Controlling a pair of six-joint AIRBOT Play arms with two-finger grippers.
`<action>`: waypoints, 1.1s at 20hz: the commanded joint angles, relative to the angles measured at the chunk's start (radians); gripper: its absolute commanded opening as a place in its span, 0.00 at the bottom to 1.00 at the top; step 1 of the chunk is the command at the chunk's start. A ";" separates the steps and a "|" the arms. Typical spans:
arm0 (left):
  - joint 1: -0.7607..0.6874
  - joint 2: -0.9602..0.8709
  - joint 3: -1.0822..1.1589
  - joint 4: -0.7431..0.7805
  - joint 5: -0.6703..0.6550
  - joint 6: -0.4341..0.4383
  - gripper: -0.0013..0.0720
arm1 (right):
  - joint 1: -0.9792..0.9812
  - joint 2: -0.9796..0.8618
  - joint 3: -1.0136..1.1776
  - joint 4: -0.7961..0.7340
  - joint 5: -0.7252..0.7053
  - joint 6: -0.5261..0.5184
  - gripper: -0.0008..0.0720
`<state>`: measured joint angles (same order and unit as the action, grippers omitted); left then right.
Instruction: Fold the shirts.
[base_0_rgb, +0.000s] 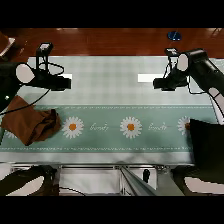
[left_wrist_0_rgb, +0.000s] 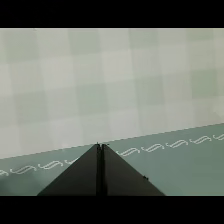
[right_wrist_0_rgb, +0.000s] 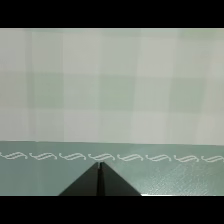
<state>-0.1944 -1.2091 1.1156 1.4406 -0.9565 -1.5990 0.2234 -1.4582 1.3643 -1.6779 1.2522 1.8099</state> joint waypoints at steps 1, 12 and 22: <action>0.001 0.000 0.000 0.000 0.000 0.000 0.05 | 0.001 0.000 0.000 0.000 0.000 0.000 0.04; 0.001 0.000 0.000 0.000 0.000 0.000 0.05 | 0.001 0.000 0.000 0.000 0.000 0.000 0.04; 0.002 0.001 0.004 0.023 0.127 0.061 0.71 | 0.001 0.000 -0.001 -0.061 -0.063 0.003 0.58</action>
<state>-0.1940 -1.2095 1.1145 1.4441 -0.8608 -1.5749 0.2234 -1.4586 1.3636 -1.7016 1.1763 1.8133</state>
